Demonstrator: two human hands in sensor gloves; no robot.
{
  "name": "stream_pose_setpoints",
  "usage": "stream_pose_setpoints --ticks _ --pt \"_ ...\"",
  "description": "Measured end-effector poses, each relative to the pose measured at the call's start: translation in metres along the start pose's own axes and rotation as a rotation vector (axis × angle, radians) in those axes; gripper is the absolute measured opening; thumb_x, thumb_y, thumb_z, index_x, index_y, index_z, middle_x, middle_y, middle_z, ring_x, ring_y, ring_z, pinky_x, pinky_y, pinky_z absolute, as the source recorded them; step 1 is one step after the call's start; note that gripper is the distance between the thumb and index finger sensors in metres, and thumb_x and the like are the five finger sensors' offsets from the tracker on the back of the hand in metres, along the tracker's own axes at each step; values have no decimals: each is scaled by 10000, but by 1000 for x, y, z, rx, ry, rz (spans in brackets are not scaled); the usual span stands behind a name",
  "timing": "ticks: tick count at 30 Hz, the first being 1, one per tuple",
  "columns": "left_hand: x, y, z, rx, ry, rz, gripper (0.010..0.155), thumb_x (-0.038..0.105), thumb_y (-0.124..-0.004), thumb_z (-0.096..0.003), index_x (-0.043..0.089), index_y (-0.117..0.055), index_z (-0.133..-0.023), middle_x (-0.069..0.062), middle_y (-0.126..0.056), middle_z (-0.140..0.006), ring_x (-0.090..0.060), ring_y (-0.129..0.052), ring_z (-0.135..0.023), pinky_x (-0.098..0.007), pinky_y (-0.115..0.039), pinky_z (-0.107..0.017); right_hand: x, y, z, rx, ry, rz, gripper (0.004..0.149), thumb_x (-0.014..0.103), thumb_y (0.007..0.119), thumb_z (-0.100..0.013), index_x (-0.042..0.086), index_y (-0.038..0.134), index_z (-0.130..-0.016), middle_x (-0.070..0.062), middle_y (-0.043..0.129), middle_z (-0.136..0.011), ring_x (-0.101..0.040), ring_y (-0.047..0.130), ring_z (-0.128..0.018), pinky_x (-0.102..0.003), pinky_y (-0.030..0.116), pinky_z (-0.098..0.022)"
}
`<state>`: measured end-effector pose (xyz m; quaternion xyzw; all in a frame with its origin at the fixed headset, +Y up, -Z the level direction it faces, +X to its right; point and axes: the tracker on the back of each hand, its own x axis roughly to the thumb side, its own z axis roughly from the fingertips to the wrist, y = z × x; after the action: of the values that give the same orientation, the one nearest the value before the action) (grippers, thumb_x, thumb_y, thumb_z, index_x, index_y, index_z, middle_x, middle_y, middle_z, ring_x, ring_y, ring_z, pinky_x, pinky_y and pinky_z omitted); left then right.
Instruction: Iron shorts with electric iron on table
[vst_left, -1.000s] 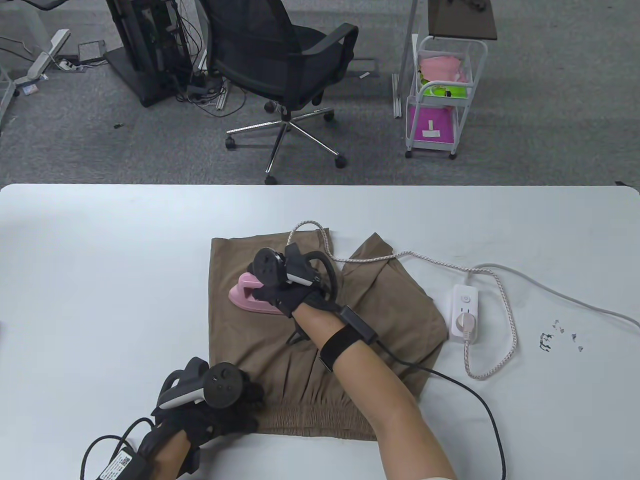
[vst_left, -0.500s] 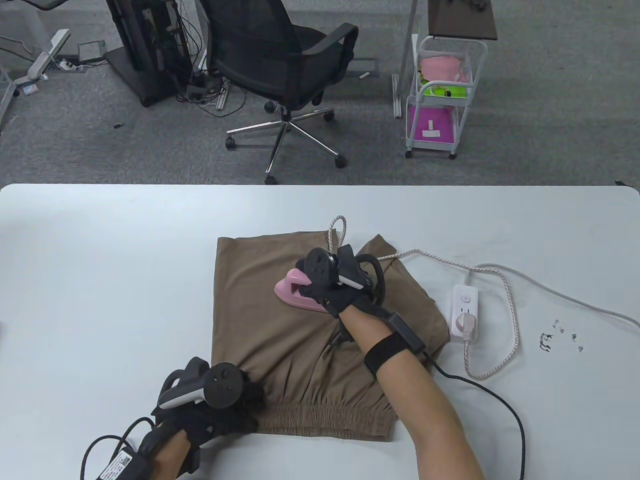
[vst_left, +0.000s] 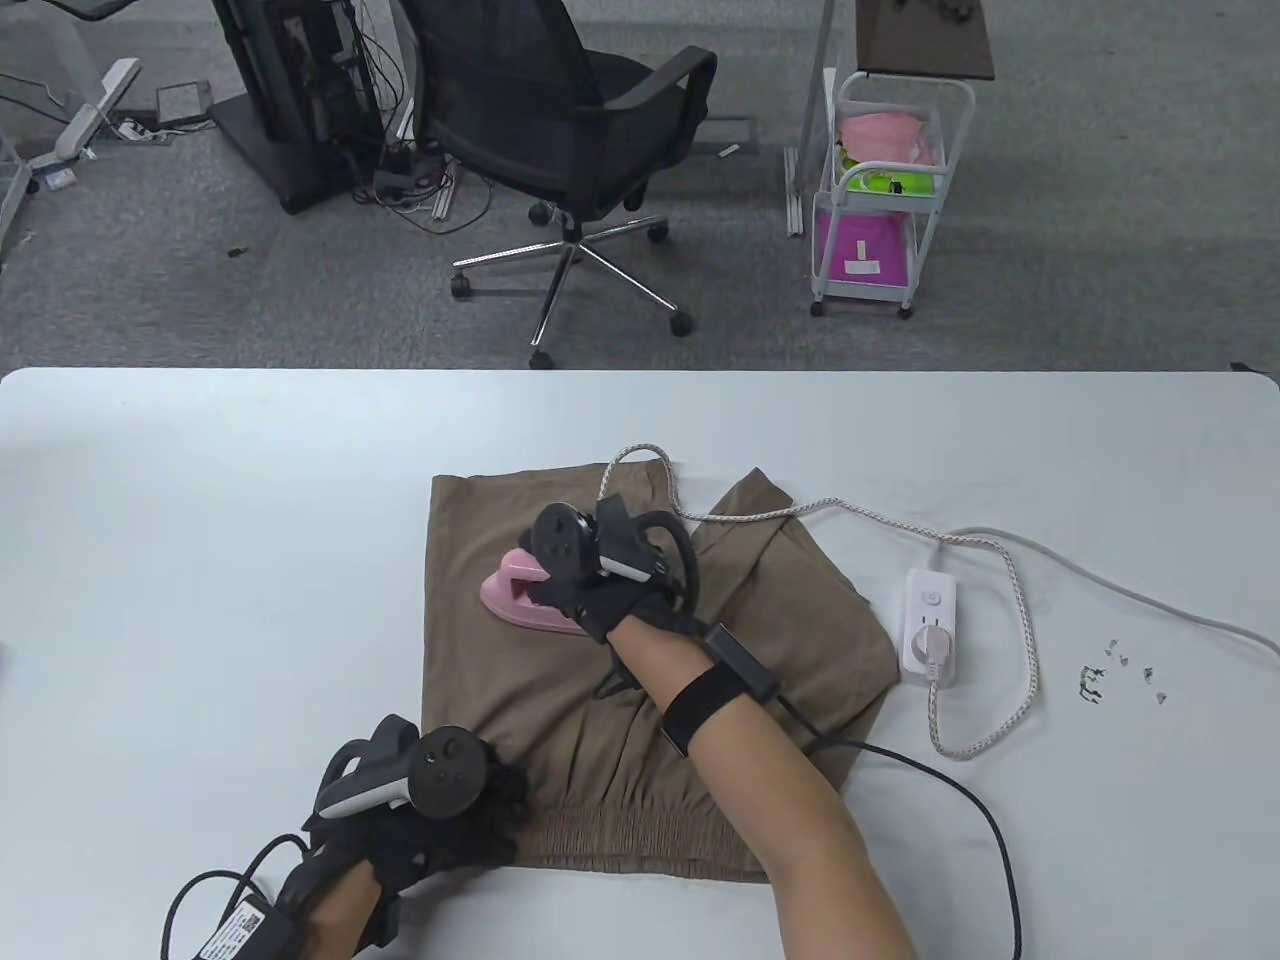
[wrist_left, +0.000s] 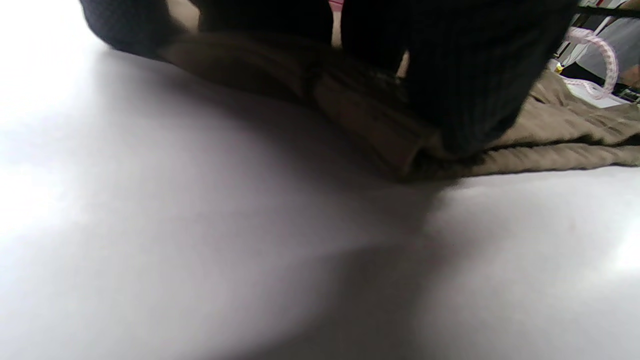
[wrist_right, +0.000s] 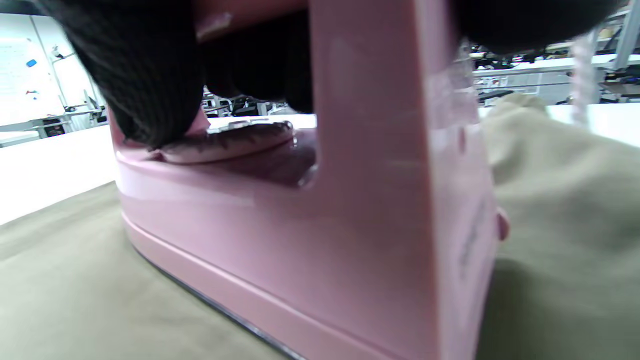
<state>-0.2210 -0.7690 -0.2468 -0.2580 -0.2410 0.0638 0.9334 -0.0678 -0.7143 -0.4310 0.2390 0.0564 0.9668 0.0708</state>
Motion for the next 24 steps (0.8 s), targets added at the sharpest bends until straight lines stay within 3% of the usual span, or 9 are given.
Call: stream_pose_setpoints --ticks 10,24 --pt "0 0 0 -5 4 -5 691 572 -869 -433 424 -577 -1041 46 -545 -1091 -215 -628 -916 -613 -546 -728 44 4 -9 21 -72 24 567 537 923 -493 386 723 -1001 91 875 -756 -148 965 -472 -484 826 -267" --pt "1 0 0 -5 5 -11 690 573 -866 -434 424 -575 -1042 45 -545 -1092 -216 -628 -919 -615 -547 -728 -1 0 34 21 -66 34 557 538 920 -493 388 730 -994 90 880 -749 -147 969 -473 -487 828 -271"
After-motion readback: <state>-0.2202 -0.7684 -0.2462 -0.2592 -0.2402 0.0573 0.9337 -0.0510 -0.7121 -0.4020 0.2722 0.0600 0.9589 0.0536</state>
